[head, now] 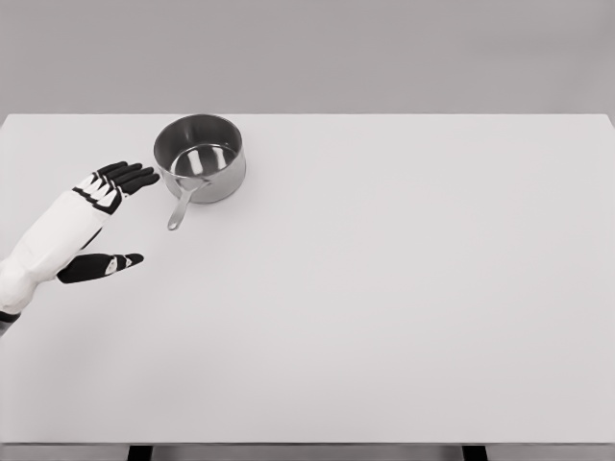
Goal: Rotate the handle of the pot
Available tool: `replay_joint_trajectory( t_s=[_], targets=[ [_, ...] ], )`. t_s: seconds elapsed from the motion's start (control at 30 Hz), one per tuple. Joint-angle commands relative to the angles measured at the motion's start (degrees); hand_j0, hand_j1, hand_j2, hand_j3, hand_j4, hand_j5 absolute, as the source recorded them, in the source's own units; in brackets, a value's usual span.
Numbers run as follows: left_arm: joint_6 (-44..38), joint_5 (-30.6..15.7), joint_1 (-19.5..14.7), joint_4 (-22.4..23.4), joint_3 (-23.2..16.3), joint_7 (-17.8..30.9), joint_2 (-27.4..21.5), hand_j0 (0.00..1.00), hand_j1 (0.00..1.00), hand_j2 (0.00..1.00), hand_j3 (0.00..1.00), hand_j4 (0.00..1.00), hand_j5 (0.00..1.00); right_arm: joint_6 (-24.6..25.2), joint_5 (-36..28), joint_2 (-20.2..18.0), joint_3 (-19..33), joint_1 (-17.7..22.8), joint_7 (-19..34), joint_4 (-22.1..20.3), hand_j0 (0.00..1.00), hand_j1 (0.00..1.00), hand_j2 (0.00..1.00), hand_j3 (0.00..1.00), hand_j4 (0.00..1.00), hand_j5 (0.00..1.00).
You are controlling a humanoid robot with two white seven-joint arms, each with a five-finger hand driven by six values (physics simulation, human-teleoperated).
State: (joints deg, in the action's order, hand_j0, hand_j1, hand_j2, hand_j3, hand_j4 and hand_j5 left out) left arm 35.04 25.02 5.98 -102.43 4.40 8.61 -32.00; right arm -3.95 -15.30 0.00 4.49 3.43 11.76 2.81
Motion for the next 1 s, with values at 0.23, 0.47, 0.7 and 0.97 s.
replay_joint_trajectory(
  t_s=[0.23, 0.47, 0.7, 0.97],
  targets=[
    [0.0, -0.8, -1.5, 0.0, 0.3, 0.1, -2.4, 1.00, 1.00, 1.00, 1.00, 1.00, 1.00, 0.0, 0.0, 0.0, 0.0, 0.0, 0.0, 0.0, 1.00, 1.00, 1.00, 1.00, 1.00, 1.00],
    [0.0, 9.3, -11.2, 2.1, -0.7, 0.6, -3.9, 1.00, 1.00, 1.00, 1.00, 1.00, 1.00, 0.0, 0.0, 0.0, 0.0, 0.0, 0.0, 0.0, 1.00, 1.00, 1.00, 1.00, 1.00, 1.00],
    [0.0, 19.7, -26.1, 8.3, -14.5, 1.2, -2.6, 1.00, 1.00, 1.00, 1.00, 1.00, 1.00, 0.0, 0.0, 0.0, 0.0, 0.0, 0.0, 0.0, 1.00, 1.00, 1.00, 1.00, 1.00, 1.00],
    [0.0, 18.3, -27.9, 10.9, -17.1, 1.2, -0.4, 1.00, 1.00, 1.00, 1.00, 1.00, 1.00, 0.0, 0.0, 0.0, 0.0, 0.0, 0.0, 0.0, 1.00, 1.00, 1.00, 1.00, 1.00, 1.00]
  ],
)
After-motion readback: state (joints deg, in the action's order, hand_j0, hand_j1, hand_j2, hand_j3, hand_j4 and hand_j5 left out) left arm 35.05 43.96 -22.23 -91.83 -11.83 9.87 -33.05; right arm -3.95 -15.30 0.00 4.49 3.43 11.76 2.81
